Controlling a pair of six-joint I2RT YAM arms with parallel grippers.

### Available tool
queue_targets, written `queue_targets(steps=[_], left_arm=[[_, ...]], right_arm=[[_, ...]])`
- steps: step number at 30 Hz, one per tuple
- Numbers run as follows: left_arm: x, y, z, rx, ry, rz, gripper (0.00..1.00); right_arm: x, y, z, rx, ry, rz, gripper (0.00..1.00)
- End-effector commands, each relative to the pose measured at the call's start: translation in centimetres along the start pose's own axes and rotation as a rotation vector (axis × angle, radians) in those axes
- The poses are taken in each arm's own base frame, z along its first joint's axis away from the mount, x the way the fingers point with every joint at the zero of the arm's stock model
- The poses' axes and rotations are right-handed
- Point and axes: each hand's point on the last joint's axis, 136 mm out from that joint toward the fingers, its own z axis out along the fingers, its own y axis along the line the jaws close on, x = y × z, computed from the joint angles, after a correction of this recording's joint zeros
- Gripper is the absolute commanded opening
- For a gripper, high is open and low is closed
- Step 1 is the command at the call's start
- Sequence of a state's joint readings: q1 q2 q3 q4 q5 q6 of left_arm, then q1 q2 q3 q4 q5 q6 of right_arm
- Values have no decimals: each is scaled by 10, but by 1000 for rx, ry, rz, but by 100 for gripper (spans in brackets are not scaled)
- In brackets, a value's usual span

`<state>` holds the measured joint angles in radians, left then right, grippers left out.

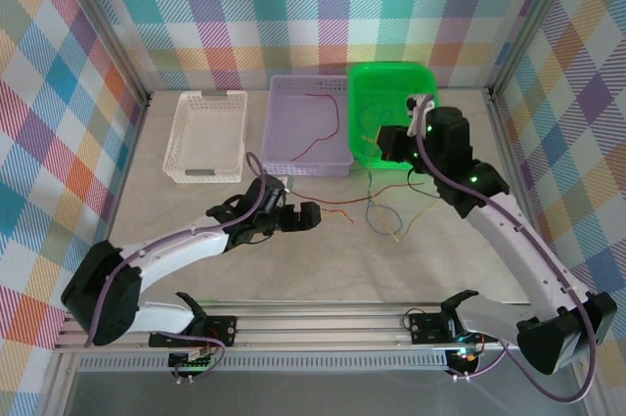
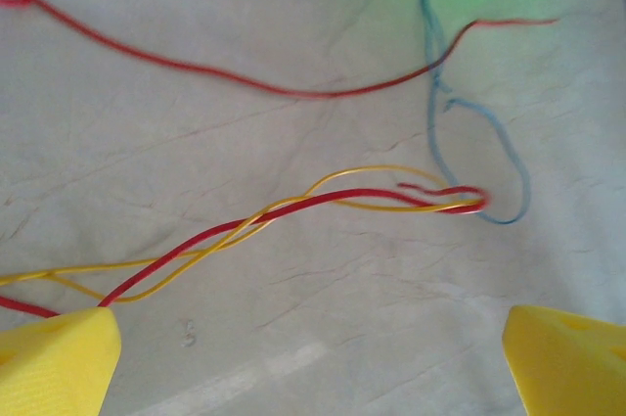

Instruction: Untangle the cables

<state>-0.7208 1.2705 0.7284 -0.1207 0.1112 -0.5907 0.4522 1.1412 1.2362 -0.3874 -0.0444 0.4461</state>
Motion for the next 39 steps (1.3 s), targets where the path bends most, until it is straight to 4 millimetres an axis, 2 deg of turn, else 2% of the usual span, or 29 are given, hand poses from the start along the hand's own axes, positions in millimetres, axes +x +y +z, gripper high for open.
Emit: queue_targets(steps=[1, 7, 11, 14, 17, 25, 27, 29, 31, 34, 38, 39], left_arm=[[-16, -25, -27, 92, -82, 14, 100], [-38, -67, -79, 307, -219, 49, 100], [-50, -96, -106, 438, -271, 68, 100], [-56, -114, -119, 517, -288, 81, 100], [-60, -124, -122, 538, -285, 91, 100], [-62, -126, -109, 516, -266, 81, 100], [-64, -128, -109, 515, -270, 80, 97], [-66, -129, -108, 511, -273, 76, 89], [-67, -130, -106, 514, -270, 72, 76], [-68, -129, -105, 505, -273, 67, 50], [-65, -126, -107, 486, -271, 79, 5], [-66, -124, -108, 474, -274, 83, 0]], right_arm=[[-14, 30, -9, -91, 53, -38, 0], [-17, 66, 9, -240, 165, 3, 0], [-4, 85, 21, -300, 230, 10, 0], [6, 101, 29, -335, 274, -2, 0], [15, 115, 34, -365, 312, -13, 0], [38, 141, 47, -436, 388, -9, 0], [45, 147, 50, -450, 402, -16, 0], [51, 150, 54, -453, 416, -17, 0], [54, 152, 57, -458, 423, -11, 0], [58, 153, 59, -461, 431, -5, 0], [58, 151, 59, -452, 428, -10, 0], [58, 150, 59, -449, 426, -11, 0]])
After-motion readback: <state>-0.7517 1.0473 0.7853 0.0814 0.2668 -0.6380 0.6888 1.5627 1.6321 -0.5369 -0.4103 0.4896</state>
